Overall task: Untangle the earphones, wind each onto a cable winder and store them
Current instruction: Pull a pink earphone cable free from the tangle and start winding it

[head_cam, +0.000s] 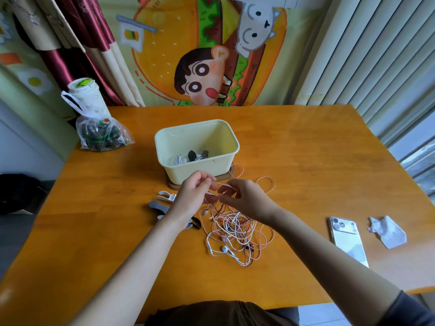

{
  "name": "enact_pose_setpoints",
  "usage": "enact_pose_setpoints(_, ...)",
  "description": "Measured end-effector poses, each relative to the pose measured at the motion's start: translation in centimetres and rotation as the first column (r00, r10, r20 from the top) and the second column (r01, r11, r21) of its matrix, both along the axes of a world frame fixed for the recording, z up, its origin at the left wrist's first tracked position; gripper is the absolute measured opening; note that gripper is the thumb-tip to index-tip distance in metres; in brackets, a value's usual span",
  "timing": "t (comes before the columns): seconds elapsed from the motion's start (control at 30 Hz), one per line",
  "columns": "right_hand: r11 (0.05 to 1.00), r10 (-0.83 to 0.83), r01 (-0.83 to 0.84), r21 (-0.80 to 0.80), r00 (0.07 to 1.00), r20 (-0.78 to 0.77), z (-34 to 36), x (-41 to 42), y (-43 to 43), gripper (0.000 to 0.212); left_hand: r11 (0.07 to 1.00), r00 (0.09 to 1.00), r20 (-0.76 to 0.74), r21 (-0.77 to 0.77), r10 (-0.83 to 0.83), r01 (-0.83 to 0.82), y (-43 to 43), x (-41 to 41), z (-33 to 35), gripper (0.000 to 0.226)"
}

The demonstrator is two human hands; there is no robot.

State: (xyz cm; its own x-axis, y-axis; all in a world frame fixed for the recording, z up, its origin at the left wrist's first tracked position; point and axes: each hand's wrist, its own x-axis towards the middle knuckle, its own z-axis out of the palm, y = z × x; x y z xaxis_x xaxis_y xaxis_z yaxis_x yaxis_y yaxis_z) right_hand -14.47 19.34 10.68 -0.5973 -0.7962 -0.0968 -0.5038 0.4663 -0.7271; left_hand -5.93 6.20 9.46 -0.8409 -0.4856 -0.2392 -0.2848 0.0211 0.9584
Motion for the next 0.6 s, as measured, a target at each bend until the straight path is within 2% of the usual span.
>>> enact_pose_setpoints(0.2,0.999,-0.041,0.041,0.007,0.999,-0.033,0.0,-1.0,0.2,0.016,0.996,0.999,0.044,0.087,0.024,-0.027,-0.8,0.0,-0.5,0.009)
enact_pose_setpoints(0.37,0.998,-0.062,0.062,0.002,0.997,-0.040,-0.1,-1.3,0.2,0.017,0.999,0.998,0.069,0.041,-0.002,-0.001,-0.5,0.2,-0.7,0.015)
enact_pose_setpoints(0.47,0.999,-0.033,0.033,-0.002,0.999,-0.010,0.4,-1.3,0.3,0.017,0.994,0.984,0.147,-0.032,-0.101,0.107,-0.3,0.1,-1.0,0.022)
enact_pose_setpoints(0.53,1.000,-0.021,0.021,-0.004,1.000,0.001,0.6,-1.3,0.3,0.018,0.980,0.958,0.214,-0.020,-0.190,0.199,-0.2,0.1,-1.2,0.035)
enact_pose_setpoints(0.6,1.000,-0.019,0.019,-0.006,1.000,0.010,0.7,-1.3,0.4,0.020,0.965,0.937,0.238,0.005,-0.256,0.262,0.0,0.1,-1.2,0.034)
